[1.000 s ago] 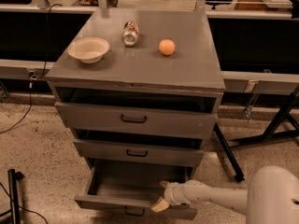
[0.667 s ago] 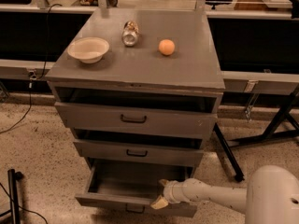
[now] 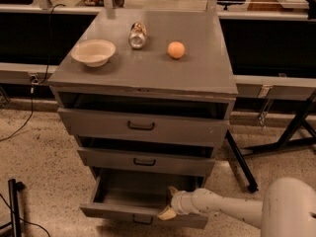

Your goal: Close bottom drawer

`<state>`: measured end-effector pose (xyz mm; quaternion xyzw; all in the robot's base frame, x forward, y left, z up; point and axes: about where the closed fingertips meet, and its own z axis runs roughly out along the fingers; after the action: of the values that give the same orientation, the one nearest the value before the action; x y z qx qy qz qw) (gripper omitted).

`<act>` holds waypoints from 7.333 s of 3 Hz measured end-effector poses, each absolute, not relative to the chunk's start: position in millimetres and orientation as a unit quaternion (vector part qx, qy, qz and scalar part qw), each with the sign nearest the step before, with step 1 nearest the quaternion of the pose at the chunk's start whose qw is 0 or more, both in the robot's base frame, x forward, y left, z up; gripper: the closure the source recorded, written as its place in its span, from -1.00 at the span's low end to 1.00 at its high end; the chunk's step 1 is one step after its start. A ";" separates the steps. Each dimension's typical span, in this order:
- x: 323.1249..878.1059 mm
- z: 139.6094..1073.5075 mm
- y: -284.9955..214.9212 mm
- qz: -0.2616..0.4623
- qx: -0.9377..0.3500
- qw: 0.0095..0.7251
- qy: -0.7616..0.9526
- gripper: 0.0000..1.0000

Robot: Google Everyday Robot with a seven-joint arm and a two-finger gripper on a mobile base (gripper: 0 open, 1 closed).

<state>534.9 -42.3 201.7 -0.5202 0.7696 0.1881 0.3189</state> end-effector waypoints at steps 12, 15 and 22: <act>537.9 224.2 -14.1 0.164 -0.633 0.361 0.664 -0.88; 473.4 201.5 -38.1 0.199 -0.613 0.363 0.673 -0.16; 528.0 136.2 -67.5 0.111 -0.576 0.423 0.690 1.00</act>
Offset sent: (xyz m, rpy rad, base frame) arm -0.0063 0.0077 -0.0027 -0.0665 -0.0256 0.0521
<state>528.0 -67.5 136.2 -0.5765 0.6901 0.1106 0.4233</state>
